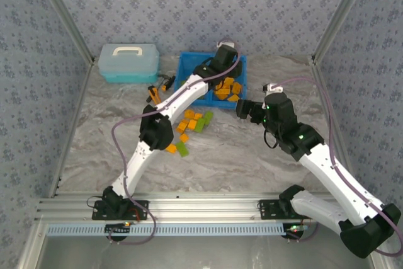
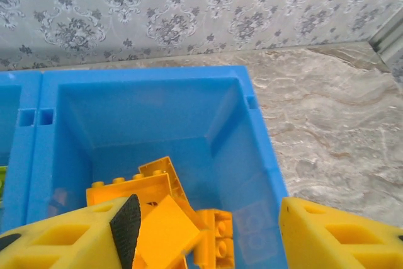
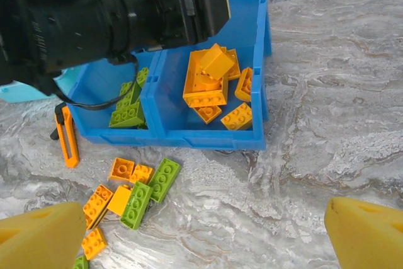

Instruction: Sort the legos into containers by color

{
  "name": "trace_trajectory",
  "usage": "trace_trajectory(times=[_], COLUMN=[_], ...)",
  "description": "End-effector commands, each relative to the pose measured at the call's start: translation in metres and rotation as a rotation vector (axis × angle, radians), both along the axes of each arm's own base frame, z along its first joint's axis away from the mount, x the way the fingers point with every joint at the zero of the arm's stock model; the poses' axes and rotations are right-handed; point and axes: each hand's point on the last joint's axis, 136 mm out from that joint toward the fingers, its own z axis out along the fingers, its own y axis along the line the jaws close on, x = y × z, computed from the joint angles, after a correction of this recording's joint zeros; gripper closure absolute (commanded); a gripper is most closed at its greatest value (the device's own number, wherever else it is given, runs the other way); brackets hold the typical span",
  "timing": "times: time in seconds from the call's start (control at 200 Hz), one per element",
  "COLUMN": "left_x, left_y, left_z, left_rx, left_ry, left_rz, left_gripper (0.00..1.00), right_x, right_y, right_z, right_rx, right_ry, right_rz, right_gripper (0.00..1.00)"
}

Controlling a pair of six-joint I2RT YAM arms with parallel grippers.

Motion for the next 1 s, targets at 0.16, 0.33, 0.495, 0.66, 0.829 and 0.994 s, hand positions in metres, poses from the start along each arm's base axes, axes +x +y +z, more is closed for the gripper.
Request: trace_trajectory(times=[0.16, 0.33, 0.495, 0.66, 0.829, 0.994], left_x=[-0.079, -0.141, -0.209, -0.259, -0.275, -0.279], left_y=[0.066, 0.154, 0.212, 0.248, 0.251, 0.262], left_z=[0.096, 0.04, -0.052, -0.119, -0.15, -0.159], left_rx=[0.024, 0.14, 0.237, 0.179, 0.096, 0.095], left_ry=[-0.008, 0.115, 0.369, 0.598, 0.688, 0.703], left_rz=[-0.014, 0.11, 0.192, 0.39, 0.49, 0.564], left_gripper=[0.39, 0.38, 0.37, 0.35, 0.31, 0.28], right_x=[0.003, 0.013, 0.024, 0.031, 0.03, 0.026], right_y=[-0.001, 0.01, 0.022, 0.031, 0.033, 0.026], right_z=[-0.005, -0.007, -0.01, -0.019, -0.021, -0.019], right_rx=[-0.031, -0.017, -0.023, -0.012, -0.013, -0.025], right_ry=[0.023, 0.02, 0.032, 0.058, 0.07, 0.063], right_rz=[-0.006, 0.018, 0.049, 0.07, 0.076, 0.061], right_gripper=[0.0, 0.0, 0.0, 0.0, 0.0, 0.0])
